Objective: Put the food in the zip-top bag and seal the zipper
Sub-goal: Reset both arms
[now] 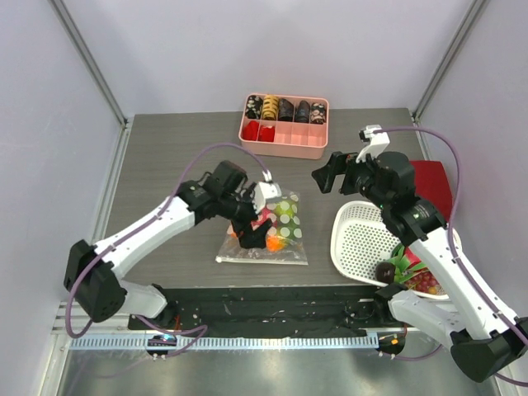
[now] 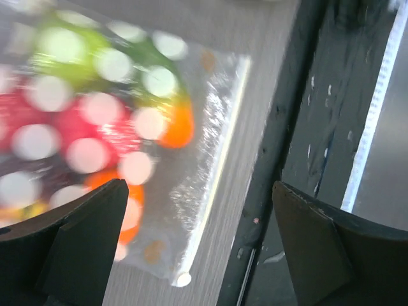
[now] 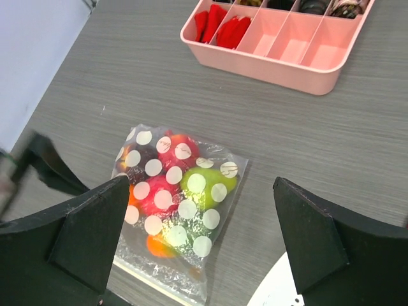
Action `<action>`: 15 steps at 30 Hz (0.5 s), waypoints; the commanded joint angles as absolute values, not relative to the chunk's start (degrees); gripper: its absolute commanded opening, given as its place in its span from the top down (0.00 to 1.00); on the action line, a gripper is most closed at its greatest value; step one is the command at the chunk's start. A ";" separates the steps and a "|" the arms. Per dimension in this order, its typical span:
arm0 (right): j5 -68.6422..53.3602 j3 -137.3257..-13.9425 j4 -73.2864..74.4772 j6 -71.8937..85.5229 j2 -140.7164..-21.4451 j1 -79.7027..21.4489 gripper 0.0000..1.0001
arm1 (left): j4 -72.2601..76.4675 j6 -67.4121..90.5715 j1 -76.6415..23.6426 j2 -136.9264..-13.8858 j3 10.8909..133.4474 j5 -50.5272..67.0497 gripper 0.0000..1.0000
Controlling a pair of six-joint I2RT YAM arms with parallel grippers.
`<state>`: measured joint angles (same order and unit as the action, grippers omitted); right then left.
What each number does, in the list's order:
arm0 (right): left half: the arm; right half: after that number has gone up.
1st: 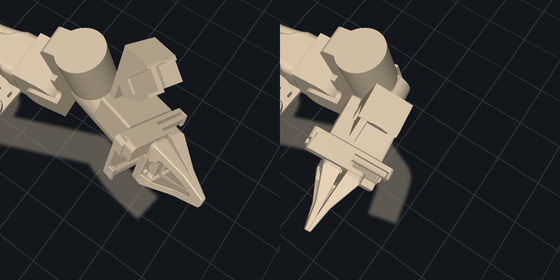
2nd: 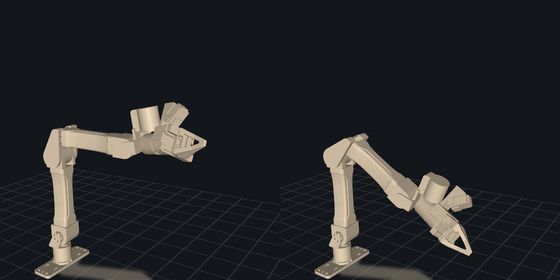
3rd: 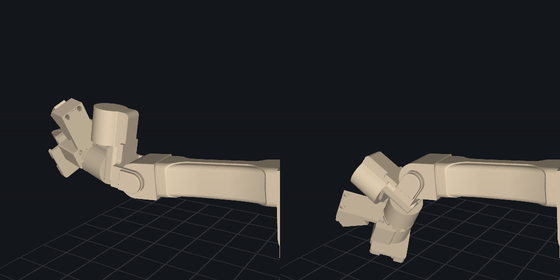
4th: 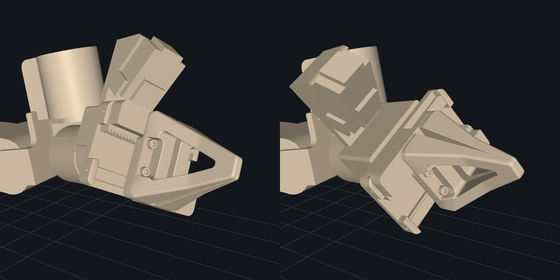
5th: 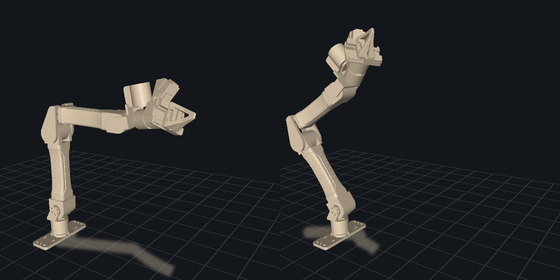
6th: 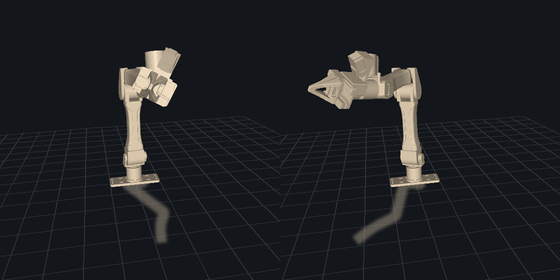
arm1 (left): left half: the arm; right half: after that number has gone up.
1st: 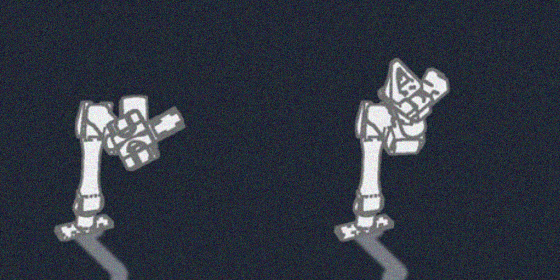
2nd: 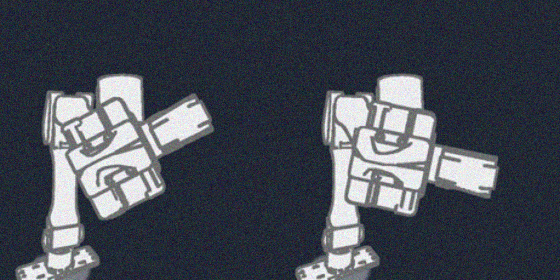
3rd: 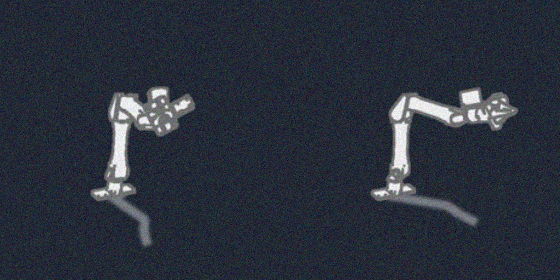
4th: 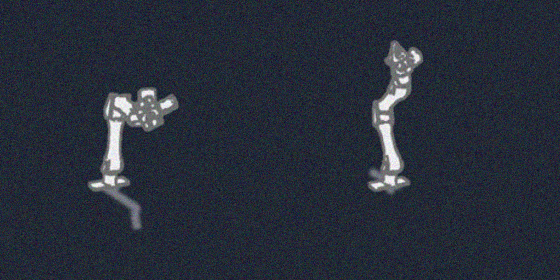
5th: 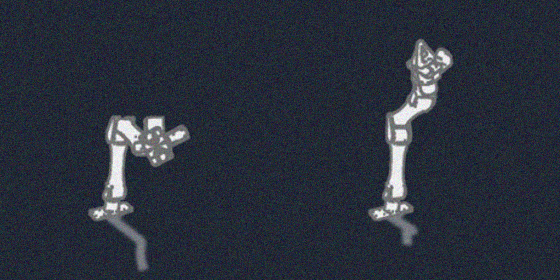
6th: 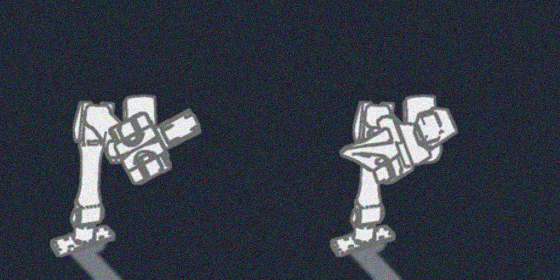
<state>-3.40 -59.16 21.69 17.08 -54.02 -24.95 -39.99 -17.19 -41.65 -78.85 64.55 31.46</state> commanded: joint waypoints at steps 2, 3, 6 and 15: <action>-1.85 -58.54 19.95 14.15 -49.93 -23.03 0.00 | -43.05 -5.03 -27.04 -74.18 76.62 33.65 0.00; -1.58 -58.19 19.95 13.72 -49.49 -22.77 0.01 | -46.46 -2.83 -24.37 -75.05 80.64 34.62 0.00; -1.76 -56.87 19.78 13.80 -47.91 -21.01 0.00 | -49.73 3.04 -16.12 -75.50 85.32 32.53 0.00; -2.28 -51.68 20.21 14.50 -41.58 -15.30 0.00 | -51.85 5.10 -4.13 -70.49 75.95 28.75 0.00</action>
